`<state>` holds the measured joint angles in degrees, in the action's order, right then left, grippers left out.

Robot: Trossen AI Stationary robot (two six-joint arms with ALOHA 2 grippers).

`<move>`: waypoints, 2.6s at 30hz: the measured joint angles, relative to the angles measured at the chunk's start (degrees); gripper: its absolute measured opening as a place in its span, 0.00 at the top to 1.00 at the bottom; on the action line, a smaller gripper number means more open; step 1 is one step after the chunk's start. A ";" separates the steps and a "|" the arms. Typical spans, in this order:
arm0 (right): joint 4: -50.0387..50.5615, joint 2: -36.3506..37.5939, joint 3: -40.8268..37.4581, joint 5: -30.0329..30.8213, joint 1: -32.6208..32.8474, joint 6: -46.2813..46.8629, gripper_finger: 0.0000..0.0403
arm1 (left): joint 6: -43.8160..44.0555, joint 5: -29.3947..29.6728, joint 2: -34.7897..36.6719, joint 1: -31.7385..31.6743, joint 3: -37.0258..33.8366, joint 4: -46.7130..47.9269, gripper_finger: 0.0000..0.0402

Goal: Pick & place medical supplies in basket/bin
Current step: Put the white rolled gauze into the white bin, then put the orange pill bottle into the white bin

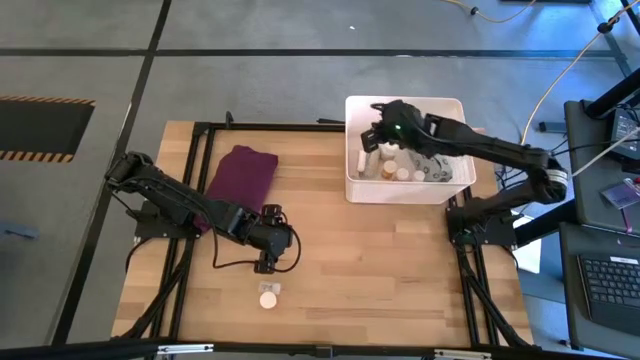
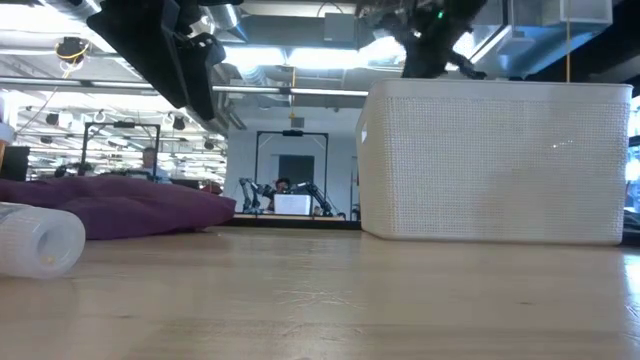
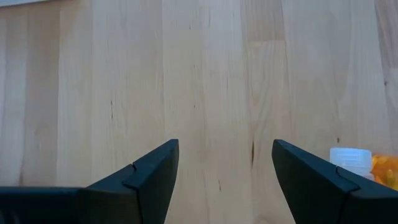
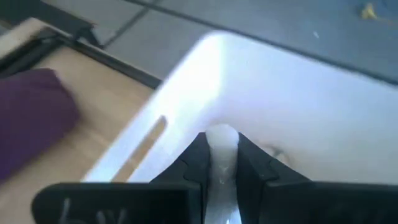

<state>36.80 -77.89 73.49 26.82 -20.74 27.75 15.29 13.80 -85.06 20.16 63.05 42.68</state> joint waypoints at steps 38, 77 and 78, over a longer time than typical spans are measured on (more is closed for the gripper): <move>0.77 -12.69 0.75 -4.63 -1.02 3.45 0.50 | -0.94 0.51 0.00 0.00 0.00 1.31 0.38; -67.40 8.22 -48.47 -7.92 51.41 -14.76 0.50 | 12.52 0.62 0.00 8.96 -0.07 5.71 0.38; -69.60 7.96 -49.54 -7.52 51.41 -14.76 0.50 | 12.52 1.47 0.00 9.63 -0.07 5.31 0.38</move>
<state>-32.79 -69.94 23.96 19.31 30.68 12.99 27.81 15.28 -85.06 29.79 62.98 47.98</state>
